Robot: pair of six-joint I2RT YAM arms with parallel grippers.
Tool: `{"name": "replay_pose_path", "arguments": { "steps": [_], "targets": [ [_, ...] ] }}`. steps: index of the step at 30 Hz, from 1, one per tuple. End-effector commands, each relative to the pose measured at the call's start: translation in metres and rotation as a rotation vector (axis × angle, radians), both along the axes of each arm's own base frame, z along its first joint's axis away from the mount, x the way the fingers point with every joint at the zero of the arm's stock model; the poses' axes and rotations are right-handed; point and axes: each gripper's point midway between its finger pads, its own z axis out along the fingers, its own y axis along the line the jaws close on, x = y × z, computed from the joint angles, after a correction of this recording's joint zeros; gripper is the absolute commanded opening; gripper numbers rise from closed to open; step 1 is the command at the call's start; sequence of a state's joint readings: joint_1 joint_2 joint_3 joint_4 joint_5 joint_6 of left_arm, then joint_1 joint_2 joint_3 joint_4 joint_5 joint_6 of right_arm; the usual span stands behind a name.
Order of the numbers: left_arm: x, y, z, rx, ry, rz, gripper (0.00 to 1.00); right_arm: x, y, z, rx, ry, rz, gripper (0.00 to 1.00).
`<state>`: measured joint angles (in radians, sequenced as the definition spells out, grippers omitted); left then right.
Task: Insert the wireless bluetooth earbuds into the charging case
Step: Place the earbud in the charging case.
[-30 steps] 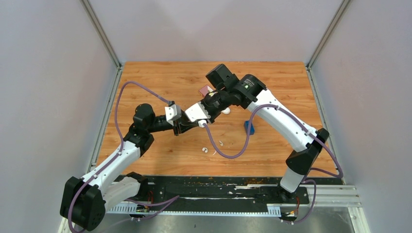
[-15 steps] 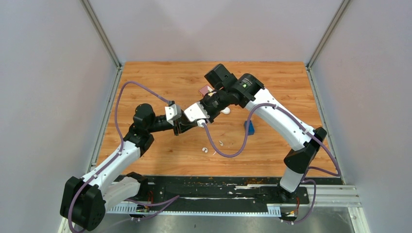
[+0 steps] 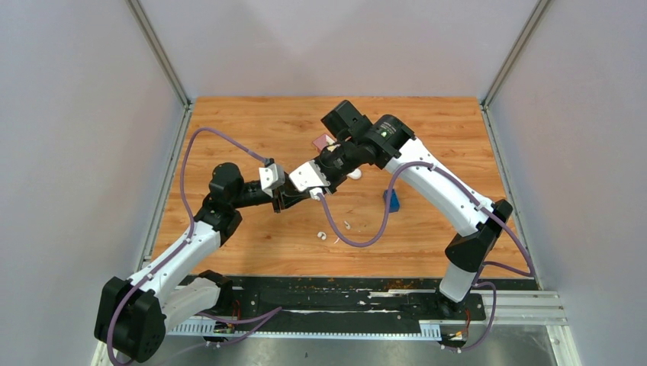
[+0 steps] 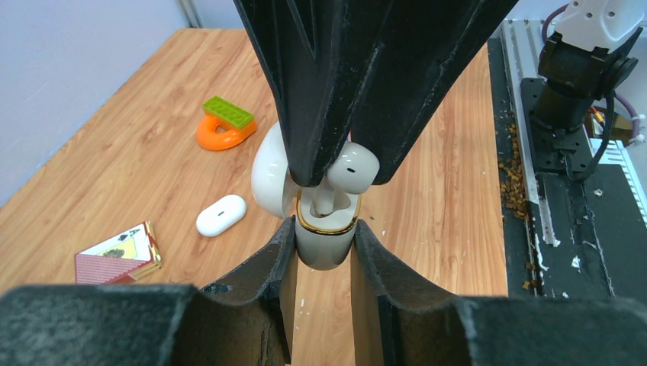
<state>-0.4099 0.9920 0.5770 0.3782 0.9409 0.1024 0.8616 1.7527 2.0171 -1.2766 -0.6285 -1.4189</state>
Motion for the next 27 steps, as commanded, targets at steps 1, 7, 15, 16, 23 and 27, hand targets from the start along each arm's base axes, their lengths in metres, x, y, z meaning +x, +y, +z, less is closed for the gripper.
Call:
{"name": "replay_pose_path", "arguments": {
  "steps": [1,7,15,16,23,27],
  "targets": [
    [0.003,-0.003,0.025,-0.032,-0.072,-0.012,0.0,0.001,0.007,0.01,0.038,-0.027,0.029,0.15],
    [0.003,-0.004,0.025,-0.031,-0.072,-0.019,0.0,0.005,0.01,0.01,0.057,-0.05,0.027,0.17],
    [0.004,-0.004,0.024,-0.031,-0.079,-0.014,0.0,0.007,0.01,0.006,0.049,-0.048,0.024,0.17],
    [0.003,-0.004,0.024,-0.032,-0.08,-0.014,0.0,0.007,0.01,0.005,0.045,-0.045,0.023,0.17],
    [0.003,-0.004,0.022,-0.027,-0.089,-0.02,0.0,0.016,0.011,0.003,0.042,-0.076,0.003,0.34],
    [0.005,-0.004,0.021,-0.03,-0.072,-0.006,0.0,0.017,0.013,0.012,0.075,-0.105,0.003,0.42]
  ]
}}
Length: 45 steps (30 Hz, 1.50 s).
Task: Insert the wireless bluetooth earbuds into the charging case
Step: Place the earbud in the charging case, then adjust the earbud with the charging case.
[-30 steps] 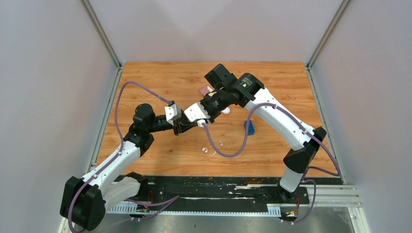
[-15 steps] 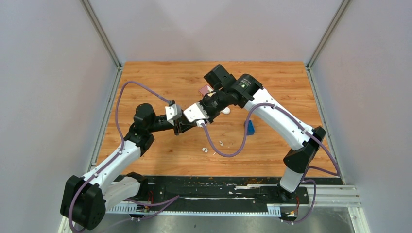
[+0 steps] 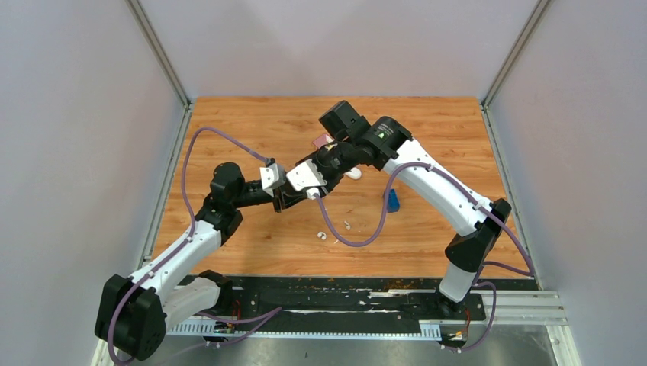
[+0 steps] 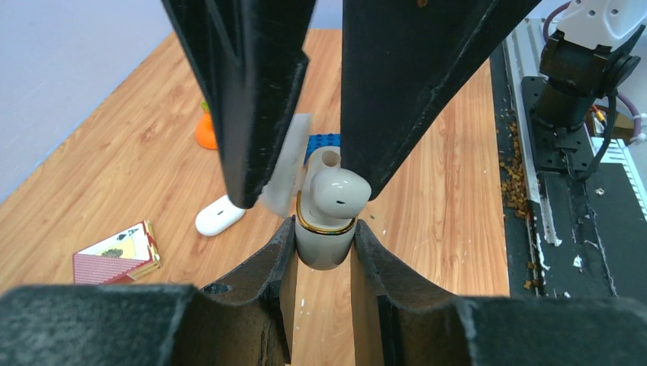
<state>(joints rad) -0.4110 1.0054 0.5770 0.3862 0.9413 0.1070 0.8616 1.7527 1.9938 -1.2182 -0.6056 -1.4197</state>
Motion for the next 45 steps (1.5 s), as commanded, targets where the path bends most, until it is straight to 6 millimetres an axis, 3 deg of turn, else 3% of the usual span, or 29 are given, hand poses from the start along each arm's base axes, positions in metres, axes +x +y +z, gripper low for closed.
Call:
{"name": "replay_pose_path", "arguments": {
  "steps": [1,8,16,27,31,35,39,45],
  "targets": [
    [0.005,-0.003,0.023,-0.035,-0.068,0.002,0.0,0.006,0.007,0.015,0.062,-0.07,0.019,0.43],
    [0.01,-0.002,0.022,-0.057,-0.021,0.043,0.0,-0.001,-0.003,0.024,0.067,-0.071,0.02,0.48],
    [0.014,-0.002,0.024,-0.07,0.0,0.059,0.0,0.002,-0.012,0.016,0.051,-0.061,-0.034,0.5],
    [0.021,0.0,0.013,-0.051,0.008,0.099,0.0,0.014,-0.024,0.047,0.138,-0.097,-0.215,0.58],
    [0.037,0.008,0.014,-0.07,0.007,0.21,0.0,0.02,-0.023,0.061,0.184,0.141,-0.475,0.51],
    [0.051,0.015,0.009,-0.073,0.016,0.302,0.0,0.015,-0.019,0.062,0.164,0.424,-0.672,0.36],
    [0.06,0.02,0.01,-0.078,0.012,0.356,0.0,0.027,-0.013,0.059,0.153,0.574,-0.802,0.27],
    [0.066,0.022,0.013,-0.093,0.028,0.391,0.0,0.037,0.0,0.044,0.099,0.771,-0.956,0.37]
  ]
}}
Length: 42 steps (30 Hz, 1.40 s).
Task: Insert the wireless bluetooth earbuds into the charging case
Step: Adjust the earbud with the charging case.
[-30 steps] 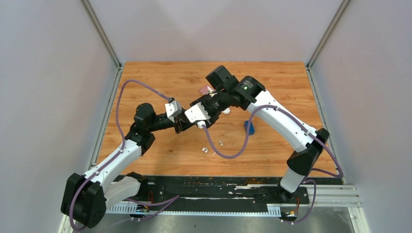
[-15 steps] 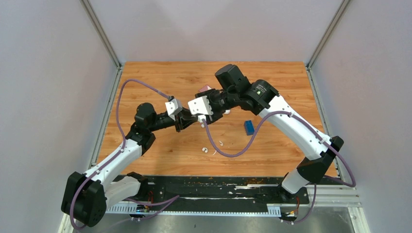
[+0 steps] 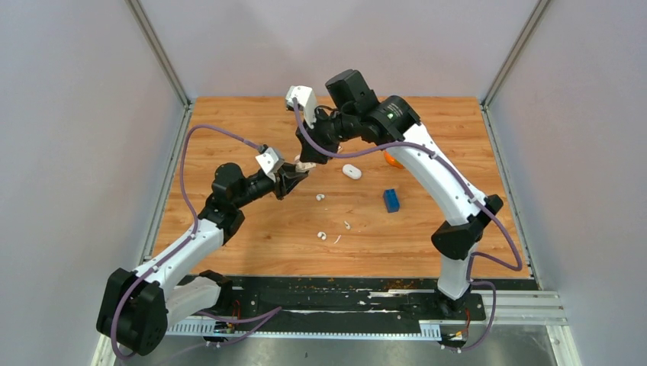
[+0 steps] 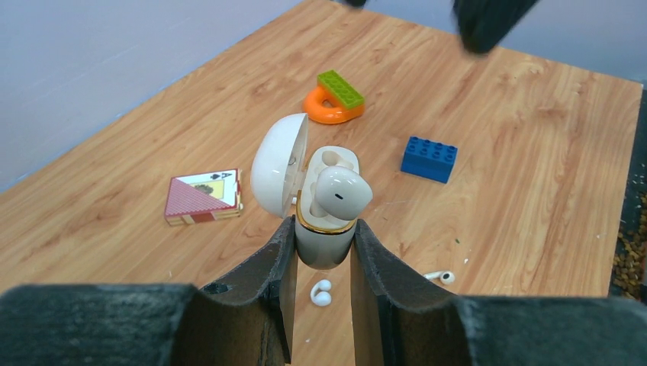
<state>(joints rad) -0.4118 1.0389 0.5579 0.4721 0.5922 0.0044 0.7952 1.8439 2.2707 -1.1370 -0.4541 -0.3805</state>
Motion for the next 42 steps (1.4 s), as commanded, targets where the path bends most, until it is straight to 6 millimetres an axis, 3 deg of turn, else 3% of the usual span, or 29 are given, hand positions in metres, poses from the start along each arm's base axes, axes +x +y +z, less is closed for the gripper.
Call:
{"name": "replay_pose_path", "arguments": {
  "steps": [1,8,32,42],
  "targets": [
    [0.009,0.002,0.017,-0.042,-0.04,0.045,0.0,-0.002,0.001,-0.014,-0.014,0.223,-0.153,0.4],
    [0.003,-0.001,0.021,-0.048,-0.052,0.012,0.0,0.006,0.001,-0.034,-0.045,0.285,-0.172,0.39],
    [-0.005,-0.007,0.013,-0.006,-0.069,-0.047,0.0,0.01,0.016,-0.041,-0.01,0.327,-0.087,0.35],
    [-0.012,-0.011,0.017,-0.015,-0.069,-0.089,0.0,0.013,0.014,-0.039,-0.013,0.289,-0.082,0.12]
  ]
}}
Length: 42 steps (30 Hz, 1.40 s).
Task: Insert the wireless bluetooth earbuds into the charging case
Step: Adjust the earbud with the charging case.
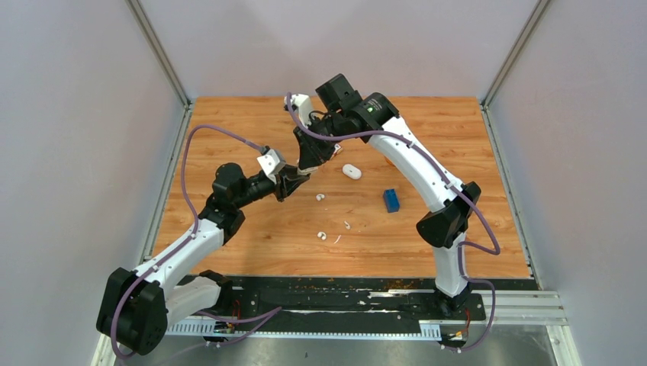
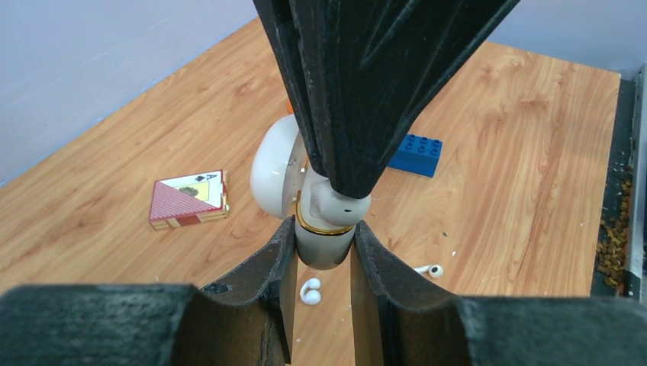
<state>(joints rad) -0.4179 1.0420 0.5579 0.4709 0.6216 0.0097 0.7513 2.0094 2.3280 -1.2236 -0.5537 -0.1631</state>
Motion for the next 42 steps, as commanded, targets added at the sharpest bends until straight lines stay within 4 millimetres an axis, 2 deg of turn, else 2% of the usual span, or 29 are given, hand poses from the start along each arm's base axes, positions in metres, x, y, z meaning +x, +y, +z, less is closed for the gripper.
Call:
{"name": "replay_pose_path", "arguments": {
  "steps": [1,6,9,15,20,25,27,30,34,42],
  "targets": [
    [-0.009,-0.007,0.019,-0.023,-0.066,-0.067,0.0,0.004,0.001,0.021,0.049,-0.08,0.025,0.11],
    [-0.017,-0.01,0.022,-0.031,-0.066,-0.108,0.0,-0.001,-0.005,0.023,0.045,-0.122,0.071,0.11],
    [-0.016,-0.011,0.023,-0.031,-0.067,-0.112,0.0,-0.002,-0.007,0.023,0.04,-0.134,0.089,0.21],
    [-0.019,-0.013,0.026,-0.05,-0.042,-0.129,0.0,-0.003,-0.011,0.027,0.031,-0.195,0.124,0.22],
    [-0.022,-0.015,0.027,-0.062,-0.025,-0.142,0.0,-0.022,-0.013,0.05,0.119,-0.25,0.22,0.28],
    [-0.022,-0.015,0.029,-0.067,-0.027,-0.143,0.0,-0.024,-0.017,0.062,0.169,-0.361,0.239,0.29],
    [-0.022,-0.015,0.03,-0.068,-0.028,-0.146,0.0,-0.022,-0.019,0.065,0.168,-0.41,0.249,0.39],
    [-0.025,-0.016,0.031,-0.068,-0.03,-0.158,0.0,-0.013,-0.021,0.061,0.141,-0.449,0.235,0.49],
    [-0.027,-0.016,0.031,-0.066,-0.036,-0.171,0.0,-0.007,-0.017,0.053,0.122,-0.421,0.224,0.57],
    [-0.031,-0.018,0.037,-0.062,-0.06,-0.202,0.0,-0.015,-0.009,0.037,0.126,-0.337,0.273,0.62]
  ]
}}
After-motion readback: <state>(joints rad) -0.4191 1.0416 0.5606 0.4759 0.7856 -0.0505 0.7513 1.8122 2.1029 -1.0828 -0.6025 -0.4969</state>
